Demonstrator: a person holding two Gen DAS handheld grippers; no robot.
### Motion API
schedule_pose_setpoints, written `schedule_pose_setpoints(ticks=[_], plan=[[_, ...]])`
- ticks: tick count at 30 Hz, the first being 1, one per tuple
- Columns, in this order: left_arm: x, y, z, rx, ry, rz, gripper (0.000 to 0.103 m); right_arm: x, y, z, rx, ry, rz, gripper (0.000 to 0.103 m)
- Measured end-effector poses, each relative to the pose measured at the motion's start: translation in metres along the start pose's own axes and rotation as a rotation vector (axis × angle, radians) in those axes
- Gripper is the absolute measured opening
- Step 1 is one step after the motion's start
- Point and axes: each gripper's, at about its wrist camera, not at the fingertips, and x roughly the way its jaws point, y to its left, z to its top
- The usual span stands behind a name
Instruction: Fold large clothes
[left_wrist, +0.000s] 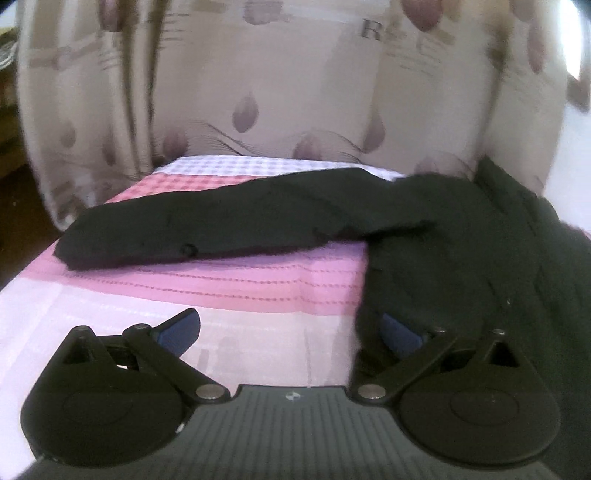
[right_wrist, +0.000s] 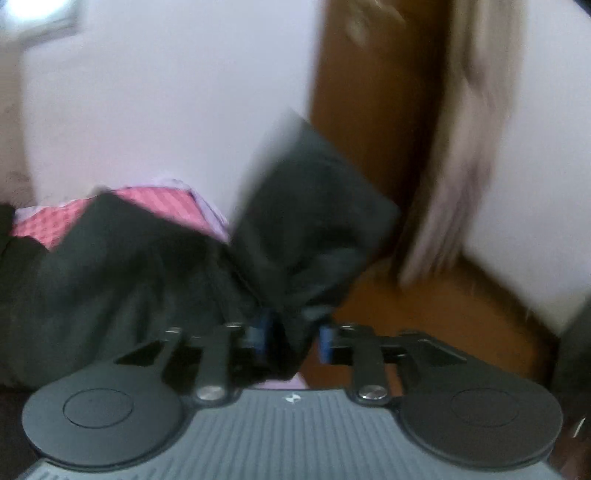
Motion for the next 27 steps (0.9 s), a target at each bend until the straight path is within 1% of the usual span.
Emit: schedule_pose_setpoints(ticks=[1,2,4,5,6,8,9,10,11,12,13,14,15,17,18,19,20,22,23,25,27], plan=[[0.0,-0.002,0.0,0.009,0.008,-0.006,0.102,-0.004,-0.015,-0.012,0.071,0.0,0.065,0.056],[0.001,-0.004,0.0,0.015,0.015,-0.014,0.102,-0.01,-0.021,-0.022,0.117,-0.005,0.13,0.073],[0.001,-0.006,-0.001,0.02,0.031,-0.029,0.103,-0.027,-0.024,-0.042,0.161,-0.008,0.242,0.087],[0.003,-0.008,-0.001,0.024,0.046,-0.032,0.103,-0.035,-0.022,-0.052,0.161,0.003,0.307,0.089],[0.003,-0.01,-0.003,0.027,0.057,-0.03,0.103,-0.041,-0.019,-0.06,0.154,0.017,0.366,0.089],[0.002,-0.015,-0.008,0.036,0.058,-0.024,0.103,-0.048,0.0,-0.079,0.119,0.08,0.505,0.089],[0.002,-0.017,-0.011,0.047,0.062,-0.011,0.103,-0.051,0.01,-0.088,0.097,0.112,0.548,0.089],[0.0,-0.019,-0.014,0.058,0.064,-0.002,0.095,-0.051,0.02,-0.095,0.069,0.149,0.577,0.089],[-0.003,-0.021,-0.017,0.066,0.061,-0.013,0.083,-0.053,0.03,-0.102,0.043,0.174,0.593,0.089],[-0.008,-0.024,-0.021,0.082,0.052,-0.025,0.077,-0.054,0.039,-0.108,0.023,0.184,0.614,0.089],[-0.013,-0.028,-0.024,0.099,0.048,-0.019,0.074,-0.052,0.048,-0.111,-0.006,0.183,0.642,0.089],[-0.017,-0.032,-0.027,0.114,0.042,0.004,0.074,-0.054,0.06,-0.117,-0.047,0.17,0.641,0.089],[-0.022,-0.036,-0.031,0.129,0.041,0.022,0.074,-0.056,0.072,-0.118,-0.097,0.141,0.618,0.088],[-0.029,-0.04,-0.037,0.145,0.044,0.026,0.074,-0.064,0.084,-0.124,-0.134,0.128,0.597,0.088],[-0.032,-0.04,-0.041,0.139,0.045,0.031,0.075,-0.065,0.095,-0.125,-0.129,0.132,0.599,0.089],[-0.035,-0.038,-0.044,0.124,0.053,0.021,0.075,-0.061,0.098,-0.119,-0.126,0.132,0.604,0.089],[-0.037,-0.037,-0.047,0.105,0.062,0.005,0.075,-0.068,0.103,-0.123,-0.135,0.128,0.598,0.089],[-0.04,-0.034,-0.051,0.068,0.069,-0.004,0.076,-0.052,0.117,-0.115,-0.155,0.139,0.571,0.089],[-0.042,-0.034,-0.051,0.067,0.069,-0.002,0.078,-0.048,0.123,-0.112,-0.157,0.141,0.569,0.089],[-0.046,-0.035,-0.046,0.101,0.062,0.016,0.081,-0.038,0.133,-0.103,-0.162,0.135,0.562,0.089],[-0.055,-0.031,-0.031,0.119,0.02,0.032,0.09,-0.029,0.138,-0.094,-0.151,0.149,0.538,0.089]])
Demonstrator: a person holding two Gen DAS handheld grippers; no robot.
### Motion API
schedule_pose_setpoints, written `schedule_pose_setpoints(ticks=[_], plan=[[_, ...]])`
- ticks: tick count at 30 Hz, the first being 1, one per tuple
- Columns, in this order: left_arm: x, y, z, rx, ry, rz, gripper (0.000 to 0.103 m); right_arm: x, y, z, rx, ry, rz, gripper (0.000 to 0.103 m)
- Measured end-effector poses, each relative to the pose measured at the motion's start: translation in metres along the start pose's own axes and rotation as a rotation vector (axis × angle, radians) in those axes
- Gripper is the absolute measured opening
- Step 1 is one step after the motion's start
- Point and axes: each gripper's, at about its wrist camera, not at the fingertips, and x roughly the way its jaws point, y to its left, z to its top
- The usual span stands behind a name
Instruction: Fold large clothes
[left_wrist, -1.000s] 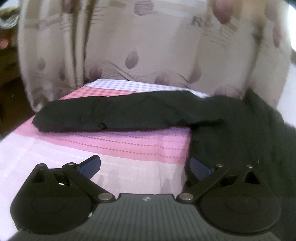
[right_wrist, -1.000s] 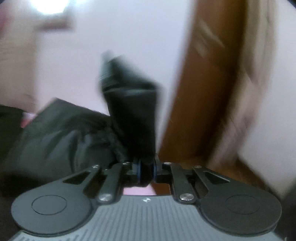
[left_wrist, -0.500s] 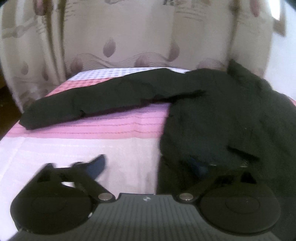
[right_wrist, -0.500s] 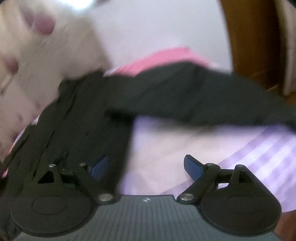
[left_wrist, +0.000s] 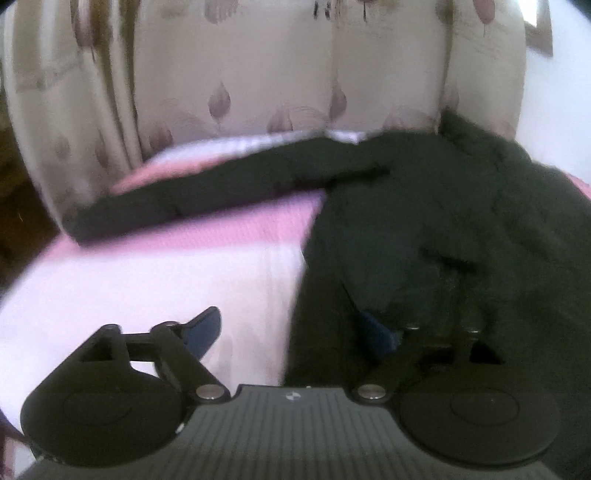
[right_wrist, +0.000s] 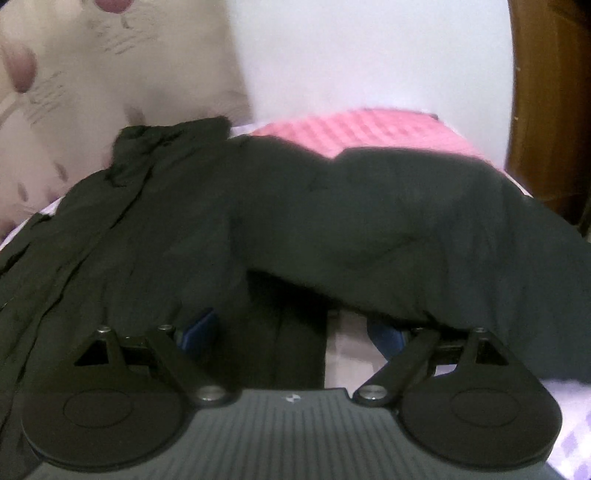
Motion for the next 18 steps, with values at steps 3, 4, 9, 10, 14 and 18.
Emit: schedule_pose_setpoints(ticks=[3,4,9,10,14,18], plan=[[-0.004,0.014,0.028,0.007,-0.059,-0.026,0.103,-0.003,-0.001,0.002,0.021,0.002,0.028,0.09],[0.002,0.016,0.036,0.023,-0.06,-0.04,0.103,-0.002,-0.001,0.0,0.014,0.006,0.035,0.091],[0.071,0.019,0.07,0.05,0.025,-0.187,0.102,0.009,0.003,-0.002,0.004,-0.016,0.042,0.092],[0.084,0.02,0.076,0.017,0.035,-0.223,0.101,0.008,0.0,-0.003,0.014,-0.019,0.046,0.092],[0.143,0.008,0.1,-0.134,0.111,-0.309,0.102,0.014,0.006,0.0,0.001,-0.011,0.038,0.097],[0.199,-0.001,0.119,-0.267,0.2,-0.312,0.103,0.019,0.015,0.002,-0.013,-0.003,0.015,0.101]])
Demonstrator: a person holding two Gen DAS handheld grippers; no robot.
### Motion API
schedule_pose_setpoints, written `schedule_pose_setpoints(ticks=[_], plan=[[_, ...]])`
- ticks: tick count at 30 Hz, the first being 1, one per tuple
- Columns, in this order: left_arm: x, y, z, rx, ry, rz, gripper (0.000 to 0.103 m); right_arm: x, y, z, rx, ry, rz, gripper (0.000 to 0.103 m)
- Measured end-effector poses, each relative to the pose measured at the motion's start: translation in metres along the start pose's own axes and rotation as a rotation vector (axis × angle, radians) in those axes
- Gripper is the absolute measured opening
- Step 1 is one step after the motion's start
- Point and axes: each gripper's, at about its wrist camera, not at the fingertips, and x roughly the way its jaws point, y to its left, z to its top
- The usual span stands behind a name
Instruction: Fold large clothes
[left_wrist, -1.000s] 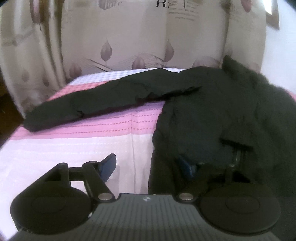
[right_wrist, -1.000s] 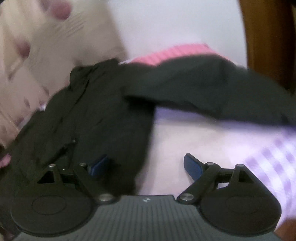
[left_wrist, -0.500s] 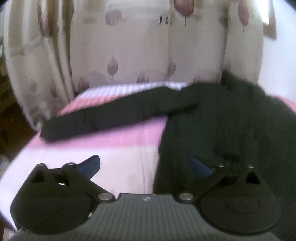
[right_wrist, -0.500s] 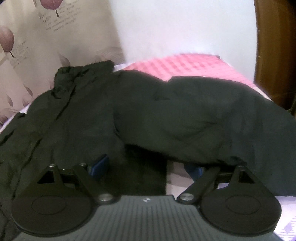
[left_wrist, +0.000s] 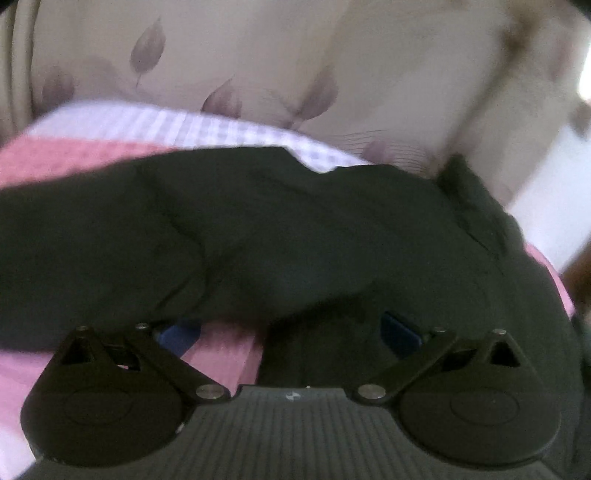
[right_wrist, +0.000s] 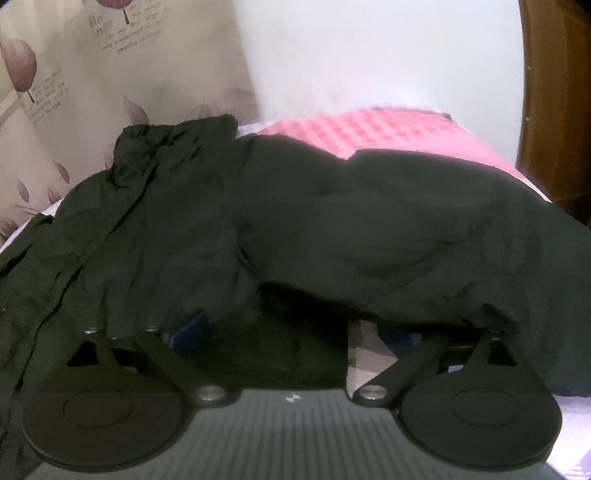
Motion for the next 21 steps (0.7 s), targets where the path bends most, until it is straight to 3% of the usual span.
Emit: schedule_pose_setpoints(ticks=[4,6,7,11,18,21], plan=[[0.024,-0.008,0.019,-0.074,-0.048,0.045,0.099,0.005,0.002,0.0,-0.014,-0.008,0.005,0.101],[0.027,-0.011,0.024,-0.072,-0.073,0.107,0.068,0.008,0.004,0.003,-0.026,-0.01,0.001,0.101],[0.027,-0.01,0.025,-0.081,-0.08,0.103,0.053,0.01,0.005,0.004,-0.033,-0.009,-0.002,0.101],[0.021,0.013,0.019,-0.222,-0.116,0.061,0.037,0.022,0.004,0.01,-0.061,-0.01,-0.003,0.101],[-0.024,0.055,-0.007,-0.453,-0.217,0.189,0.03,0.047,0.016,0.033,-0.101,0.002,0.026,0.101],[-0.047,0.071,-0.019,-0.482,-0.245,0.245,0.03,0.063,0.033,0.042,-0.132,0.01,0.048,0.101]])
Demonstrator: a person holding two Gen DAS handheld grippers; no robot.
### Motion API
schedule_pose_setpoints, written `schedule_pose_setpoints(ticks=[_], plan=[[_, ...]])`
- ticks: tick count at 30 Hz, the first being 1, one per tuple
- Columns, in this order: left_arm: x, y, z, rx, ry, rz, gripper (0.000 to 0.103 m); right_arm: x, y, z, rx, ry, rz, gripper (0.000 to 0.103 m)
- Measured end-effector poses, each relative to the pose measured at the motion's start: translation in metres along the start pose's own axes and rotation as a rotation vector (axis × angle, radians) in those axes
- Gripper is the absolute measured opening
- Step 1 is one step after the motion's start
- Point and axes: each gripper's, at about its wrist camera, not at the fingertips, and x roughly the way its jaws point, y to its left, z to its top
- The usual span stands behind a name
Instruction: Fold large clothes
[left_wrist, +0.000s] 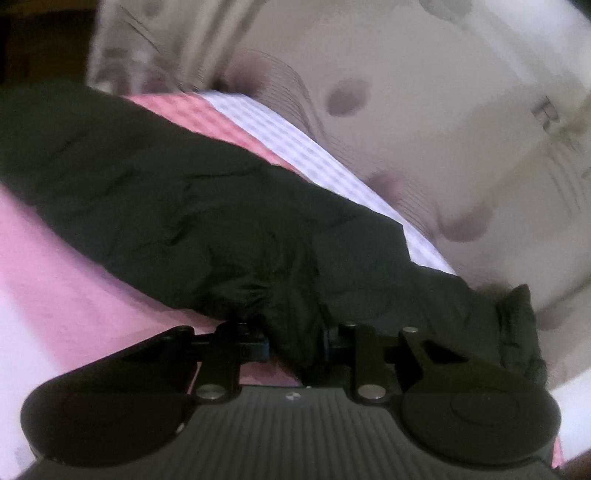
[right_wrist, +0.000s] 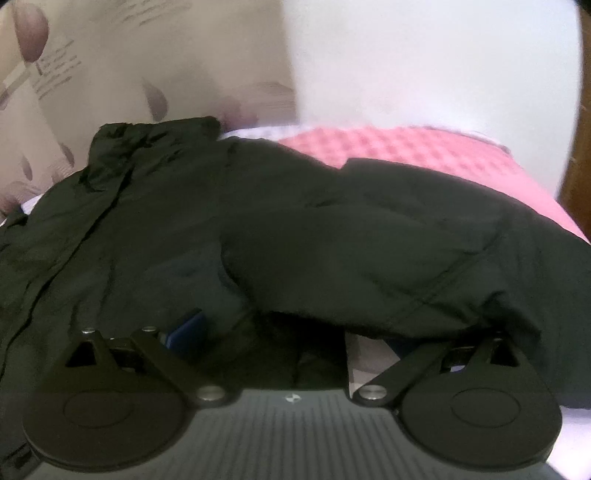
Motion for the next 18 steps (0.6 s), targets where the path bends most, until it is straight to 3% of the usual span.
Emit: schedule_pose_setpoints(ticks=[3,5,8,12,14,18], plan=[[-0.007,0.018,0.007,0.013,-0.019,-0.008,0.032,0.013,0.019,0.007,-0.035,0.007,0.021,0.103],[-0.012,0.021,0.013,0.041,-0.022,-0.016,0.044,0.016,0.028,0.007,-0.071,0.013,0.011,0.102],[-0.034,0.016,0.011,0.078,-0.07,-0.016,0.053,0.005,0.017,0.006,-0.052,0.035,0.045,0.101],[-0.086,0.002,-0.005,0.218,-0.129,-0.041,0.078,-0.047,-0.018,-0.015,0.093,0.042,0.125,0.101],[-0.11,-0.009,-0.022,0.316,-0.149,-0.04,0.1,-0.076,-0.023,-0.034,0.126,0.067,0.174,0.101],[-0.15,-0.023,-0.068,0.459,-0.174,-0.109,0.103,-0.135,-0.005,-0.087,0.099,0.117,0.245,0.101]])
